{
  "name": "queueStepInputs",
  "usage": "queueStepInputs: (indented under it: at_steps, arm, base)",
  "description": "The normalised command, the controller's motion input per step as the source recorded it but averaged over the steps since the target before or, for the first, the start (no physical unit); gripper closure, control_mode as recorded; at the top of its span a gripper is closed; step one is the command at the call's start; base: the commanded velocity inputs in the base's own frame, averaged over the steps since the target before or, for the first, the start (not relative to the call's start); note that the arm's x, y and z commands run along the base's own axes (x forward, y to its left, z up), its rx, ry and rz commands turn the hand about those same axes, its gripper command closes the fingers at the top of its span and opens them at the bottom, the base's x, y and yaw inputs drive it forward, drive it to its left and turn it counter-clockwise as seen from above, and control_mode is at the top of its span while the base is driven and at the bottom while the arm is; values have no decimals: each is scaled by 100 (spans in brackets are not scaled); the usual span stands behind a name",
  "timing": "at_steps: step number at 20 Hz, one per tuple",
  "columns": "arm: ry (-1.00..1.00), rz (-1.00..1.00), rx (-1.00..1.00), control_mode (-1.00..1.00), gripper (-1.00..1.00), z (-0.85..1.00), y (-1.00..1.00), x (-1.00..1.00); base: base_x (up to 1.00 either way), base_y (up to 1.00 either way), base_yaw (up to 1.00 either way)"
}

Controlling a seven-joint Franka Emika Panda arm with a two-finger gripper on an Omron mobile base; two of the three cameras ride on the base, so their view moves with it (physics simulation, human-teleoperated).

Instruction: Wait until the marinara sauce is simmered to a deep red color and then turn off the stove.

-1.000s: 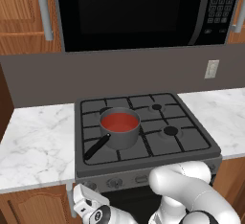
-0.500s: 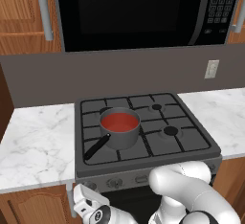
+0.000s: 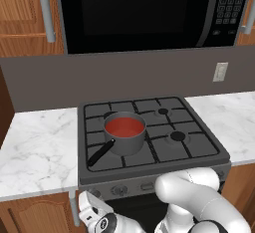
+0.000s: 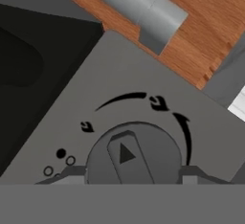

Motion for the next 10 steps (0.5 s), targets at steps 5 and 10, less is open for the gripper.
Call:
queueStepInputs:
  at_steps: [5, 10]
  arm:
    - [0, 0, 21, -100, 100, 0, 0, 0]
    - [0, 0, 24, -100, 100, -4, 0, 0]
  base:
    - [0, 0, 0]
    - [0, 0, 0]
